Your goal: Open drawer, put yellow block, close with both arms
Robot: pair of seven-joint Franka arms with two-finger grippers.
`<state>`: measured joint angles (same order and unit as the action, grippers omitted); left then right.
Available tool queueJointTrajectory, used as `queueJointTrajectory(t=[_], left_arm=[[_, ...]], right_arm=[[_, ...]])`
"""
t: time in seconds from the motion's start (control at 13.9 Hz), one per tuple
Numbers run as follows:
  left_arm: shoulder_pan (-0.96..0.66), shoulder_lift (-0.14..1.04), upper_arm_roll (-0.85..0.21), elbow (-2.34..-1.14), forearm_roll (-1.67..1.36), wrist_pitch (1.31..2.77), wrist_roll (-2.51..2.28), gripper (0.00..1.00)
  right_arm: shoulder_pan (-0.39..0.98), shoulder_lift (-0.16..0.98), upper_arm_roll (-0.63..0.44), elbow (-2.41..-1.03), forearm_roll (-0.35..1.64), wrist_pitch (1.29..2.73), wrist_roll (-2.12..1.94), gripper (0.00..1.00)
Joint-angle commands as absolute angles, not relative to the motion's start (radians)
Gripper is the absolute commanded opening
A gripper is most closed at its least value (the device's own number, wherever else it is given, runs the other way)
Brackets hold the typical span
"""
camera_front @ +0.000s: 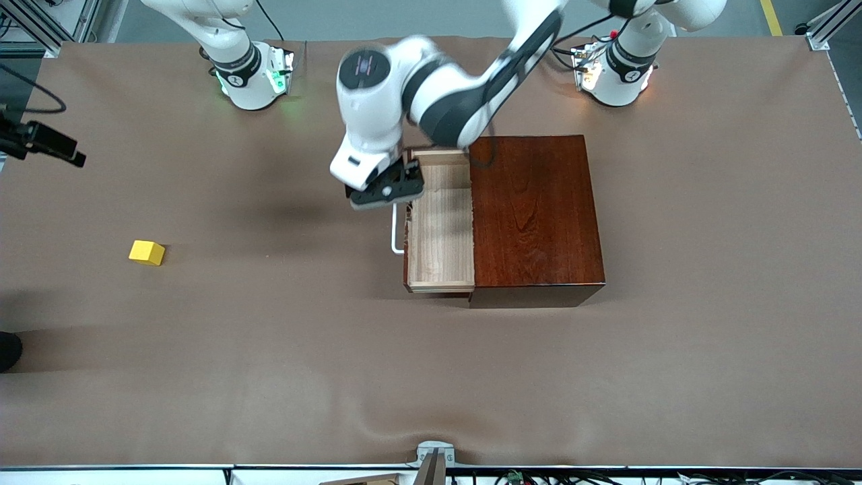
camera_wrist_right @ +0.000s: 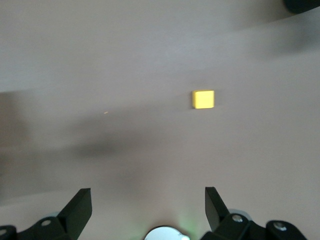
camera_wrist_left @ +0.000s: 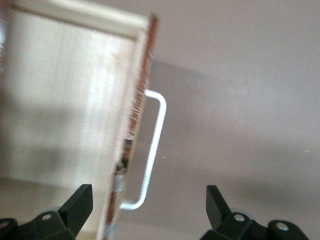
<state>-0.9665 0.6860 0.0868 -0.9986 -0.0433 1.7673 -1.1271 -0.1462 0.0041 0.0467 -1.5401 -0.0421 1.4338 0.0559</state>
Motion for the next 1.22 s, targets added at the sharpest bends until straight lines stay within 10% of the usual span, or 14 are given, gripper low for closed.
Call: queueJointTrajectory(t=[0.0, 0.43, 1.15], left_arm=[[-0.861, 0.514, 0.095, -1.054, -0.051, 1.607, -1.120, 1.00], [-0.574, 0.365, 0.092, -1.083, -0.017, 1.430, -0.769, 1.00], [-0.258, 0.086, 0.091, -1.483, 0.012, 1.511, -0.276, 1.00]], right_arm=[[-0.181, 0.089, 0.060, -1.529, -0.086, 1.488, 0.055, 1.00], [-0.227, 0.222, 0.061, -1.543, -0.123, 1.543, 0.034, 1.00], [-0.345, 0.422, 0.061, -1.758, -0.114, 1.925, -0.092, 1.00]])
